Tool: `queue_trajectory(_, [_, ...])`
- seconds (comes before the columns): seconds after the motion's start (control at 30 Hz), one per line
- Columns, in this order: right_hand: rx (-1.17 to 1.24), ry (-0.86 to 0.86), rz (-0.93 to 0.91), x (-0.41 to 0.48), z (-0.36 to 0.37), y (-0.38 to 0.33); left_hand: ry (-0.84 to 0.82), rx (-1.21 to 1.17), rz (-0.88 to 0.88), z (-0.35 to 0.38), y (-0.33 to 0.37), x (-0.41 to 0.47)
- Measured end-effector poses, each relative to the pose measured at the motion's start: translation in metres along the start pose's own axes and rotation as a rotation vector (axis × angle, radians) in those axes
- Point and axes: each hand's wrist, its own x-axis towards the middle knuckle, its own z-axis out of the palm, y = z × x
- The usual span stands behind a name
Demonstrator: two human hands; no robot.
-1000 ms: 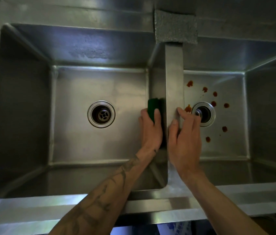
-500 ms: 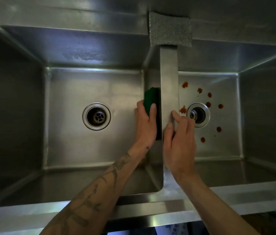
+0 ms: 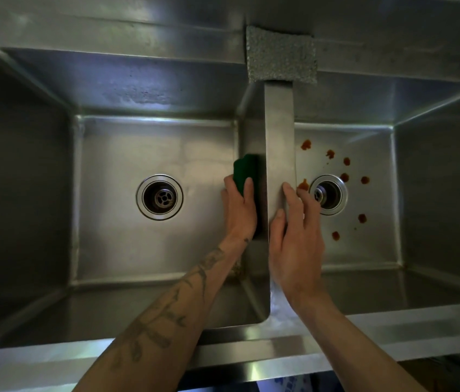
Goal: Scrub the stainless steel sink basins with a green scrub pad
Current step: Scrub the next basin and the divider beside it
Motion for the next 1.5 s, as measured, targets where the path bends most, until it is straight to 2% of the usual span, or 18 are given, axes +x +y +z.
queue_trajectory(0.07, [-0.006, 0.000, -0.003, 0.000, -0.001, -0.002, -0.032, 0.028, -0.123, -0.001, 0.002, 0.007])
queue_trajectory(0.1, [-0.005, -0.004, -0.001, 0.000, -0.001, -0.002, -0.034, 0.036, -0.127, -0.001, 0.006, 0.009])
queue_trajectory(0.3, [0.021, -0.007, -0.002, -0.001, 0.002, 0.004, 0.006, -0.057, 0.159, 0.003, 0.017, 0.016])
queue_trajectory(0.37, [0.023, 0.003, -0.007, -0.001, 0.003, 0.004, 0.004, -0.011, 0.105, 0.003, 0.003, 0.014])
queue_trajectory(0.5, [0.025, -0.005, -0.001, -0.002, 0.002, 0.002, -0.069, 0.148, -0.140, -0.001, -0.011, 0.013])
queue_trajectory(0.53, [0.024, -0.008, 0.001, -0.002, 0.001, 0.002, -0.066, 0.143, -0.129, -0.001, -0.006, 0.015])
queue_trajectory(0.67, [0.018, -0.012, 0.010, -0.001, 0.002, 0.002, -0.031, -0.015, 0.161, -0.001, 0.023, 0.018])
queue_trajectory(0.73, [0.025, -0.018, 0.019, -0.001, 0.002, 0.001, 0.002, -0.036, 0.230, 0.001, 0.022, 0.015])
queue_trajectory(0.8, [0.029, -0.022, 0.024, -0.001, 0.001, 0.001, -0.013, -0.008, 0.105, 0.000, 0.008, 0.015])
queue_trajectory(0.9, [0.033, -0.025, 0.027, -0.001, 0.000, 0.000, -0.060, 0.125, -0.207, -0.002, -0.010, 0.023])
queue_trajectory(0.93, [0.036, -0.022, 0.026, -0.001, 0.000, -0.001, -0.062, 0.127, -0.241, -0.002, -0.007, 0.026])
queue_trajectory(0.97, [0.036, -0.016, 0.022, -0.001, 0.000, -0.001, -0.052, 0.109, -0.217, 0.000, 0.000, 0.031])
queue_trajectory(1.13, [0.044, -0.025, 0.037, -0.001, 0.001, 0.001, 0.027, -0.075, 0.152, 0.006, 0.034, 0.049])
queue_trajectory(1.17, [0.045, -0.030, 0.044, -0.001, 0.001, 0.002, 0.033, -0.072, 0.144, 0.005, 0.028, 0.049])
queue_trajectory(1.3, [0.065, -0.046, 0.053, -0.001, 0.000, 0.001, -0.022, 0.059, -0.160, 0.005, 0.000, 0.051])
queue_trajectory(1.33, [0.068, -0.048, 0.056, -0.001, 0.000, 0.001, -0.034, 0.067, -0.177, 0.005, 0.003, 0.054])
queue_trajectory(1.4, [0.073, -0.053, 0.070, -0.001, 0.000, 0.000, -0.016, 0.046, -0.101, 0.005, 0.022, 0.064])
queue_trajectory(1.5, [0.076, -0.061, 0.073, -0.001, -0.001, 0.000, -0.001, -0.061, 0.110, 0.005, 0.047, 0.072])
